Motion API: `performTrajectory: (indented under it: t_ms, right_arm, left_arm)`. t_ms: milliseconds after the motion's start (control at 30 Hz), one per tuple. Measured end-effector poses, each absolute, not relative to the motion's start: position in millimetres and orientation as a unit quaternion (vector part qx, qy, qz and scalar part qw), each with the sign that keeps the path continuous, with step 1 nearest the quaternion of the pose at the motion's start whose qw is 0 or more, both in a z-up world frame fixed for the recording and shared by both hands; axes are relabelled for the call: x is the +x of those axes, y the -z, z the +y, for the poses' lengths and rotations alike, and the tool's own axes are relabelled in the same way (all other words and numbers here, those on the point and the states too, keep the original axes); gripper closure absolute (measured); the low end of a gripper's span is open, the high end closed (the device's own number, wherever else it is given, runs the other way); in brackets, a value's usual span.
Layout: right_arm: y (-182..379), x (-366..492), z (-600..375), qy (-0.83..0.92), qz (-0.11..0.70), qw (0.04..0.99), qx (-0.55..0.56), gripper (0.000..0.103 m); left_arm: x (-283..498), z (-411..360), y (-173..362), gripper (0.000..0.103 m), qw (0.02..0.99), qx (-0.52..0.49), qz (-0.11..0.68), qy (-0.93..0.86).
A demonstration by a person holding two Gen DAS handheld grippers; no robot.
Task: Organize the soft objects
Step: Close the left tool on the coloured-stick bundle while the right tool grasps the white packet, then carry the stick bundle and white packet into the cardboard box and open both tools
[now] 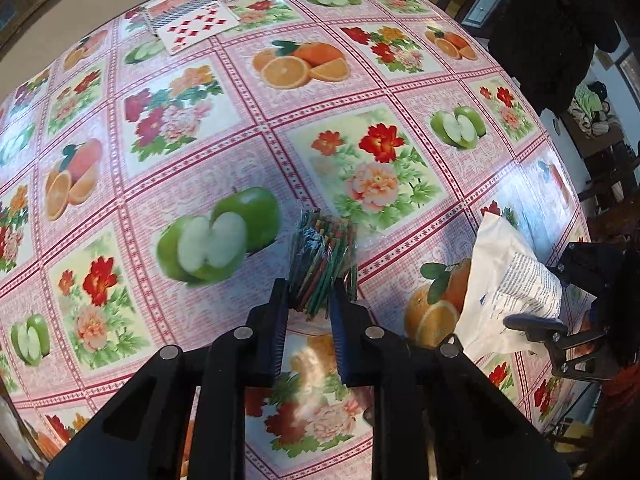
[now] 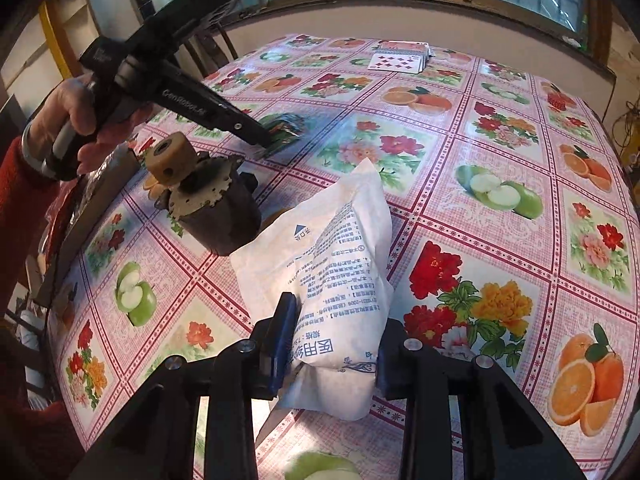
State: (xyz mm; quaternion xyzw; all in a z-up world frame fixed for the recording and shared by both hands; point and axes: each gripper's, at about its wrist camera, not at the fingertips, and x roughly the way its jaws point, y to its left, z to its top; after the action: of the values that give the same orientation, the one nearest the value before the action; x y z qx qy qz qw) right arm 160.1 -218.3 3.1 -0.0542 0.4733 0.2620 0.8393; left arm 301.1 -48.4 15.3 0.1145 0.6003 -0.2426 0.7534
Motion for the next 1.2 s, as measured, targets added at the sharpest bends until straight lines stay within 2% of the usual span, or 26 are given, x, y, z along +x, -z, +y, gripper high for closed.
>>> performTrajectory:
  t_ms: [333, 633, 1200]
  right_arm:
    - [-45, 128, -205, -0.248, 0.452, 0.856, -0.034, 0.068]
    - [-75, 66, -145, -0.309, 0.441, 0.842, -0.026, 0.069]
    - [-66, 27, 63, -0.42, 0.42, 0.804, -0.002, 0.069]
  left_arm:
    - [236, 19, -66, 0.086, 0.803, 0.082, 0.561, 0.186]
    - [149, 96, -100, 0.085, 0.826, 0.042, 0.54, 0.159]
    - [36, 234, -80, 0.085, 0.851, -0.005, 0.524, 0.029]
